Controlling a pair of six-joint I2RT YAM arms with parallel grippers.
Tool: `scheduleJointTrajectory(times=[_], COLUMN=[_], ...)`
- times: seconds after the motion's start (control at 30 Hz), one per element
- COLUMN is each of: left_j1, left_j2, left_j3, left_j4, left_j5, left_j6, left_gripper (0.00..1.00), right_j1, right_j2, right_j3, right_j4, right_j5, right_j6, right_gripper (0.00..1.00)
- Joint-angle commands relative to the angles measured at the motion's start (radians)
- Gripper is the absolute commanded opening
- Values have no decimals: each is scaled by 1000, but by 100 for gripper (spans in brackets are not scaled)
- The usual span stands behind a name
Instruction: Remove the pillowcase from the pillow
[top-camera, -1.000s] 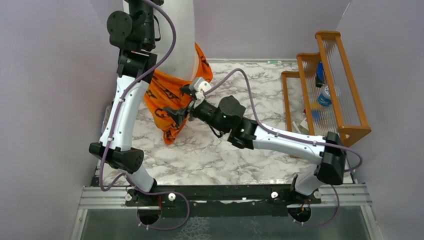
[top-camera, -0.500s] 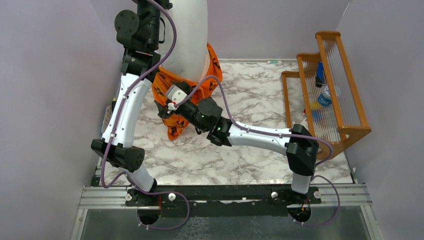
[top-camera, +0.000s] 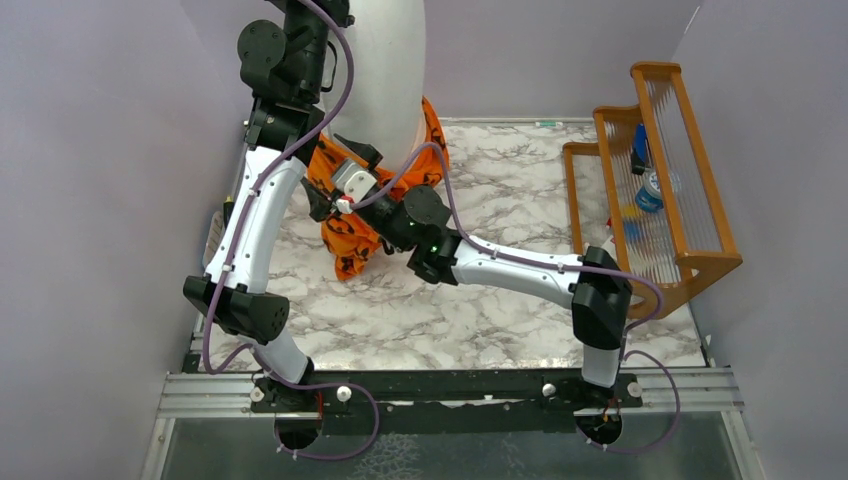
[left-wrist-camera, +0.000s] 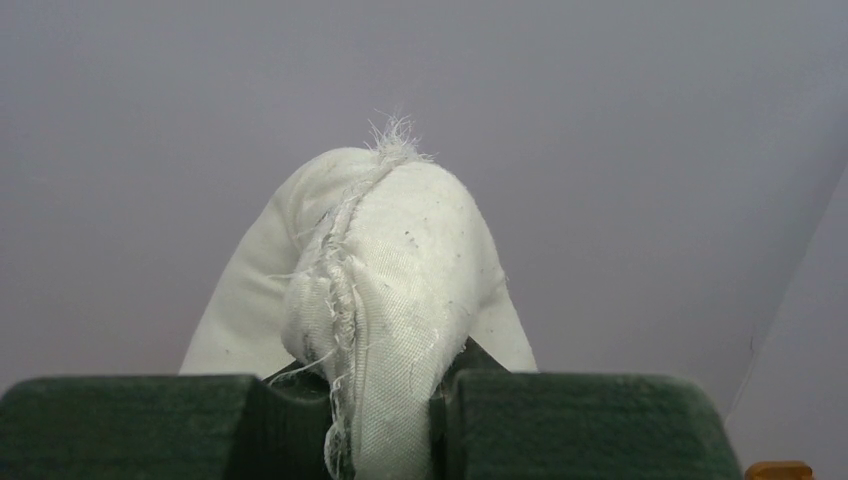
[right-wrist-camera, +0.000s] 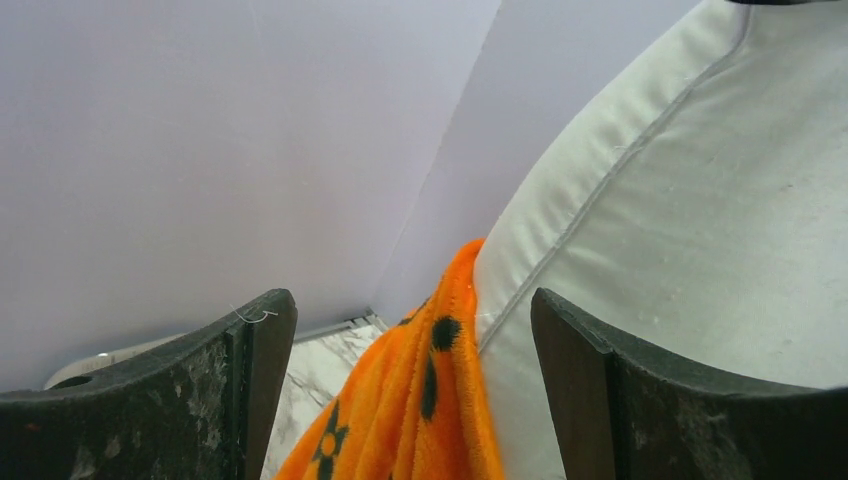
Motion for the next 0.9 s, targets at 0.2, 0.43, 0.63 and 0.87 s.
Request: scheduleJointTrajectory(times=[0.2, 0.43, 0.63, 0.87], left_j1=[-7, -6, -6, -6], left_j2=[-109, -109, -105, -110], left_j3=[60, 85, 116, 95], left_j4=[244, 244, 244, 246], left_j5=[54, 60, 58, 54], left_j6=[-80, -86, -70, -65], left_gripper=[0, 0, 0, 0], right_j1=[-50, -55, -55, -54], right_j2=[152, 243, 271, 164], right_j3=[53, 39, -14, -48], right_j4=[-119, -171, -202, -225], right_j5=[-92, -121, -147, -135], right_j6=[156, 251, 324, 302], right_gripper=[91, 91, 91, 91])
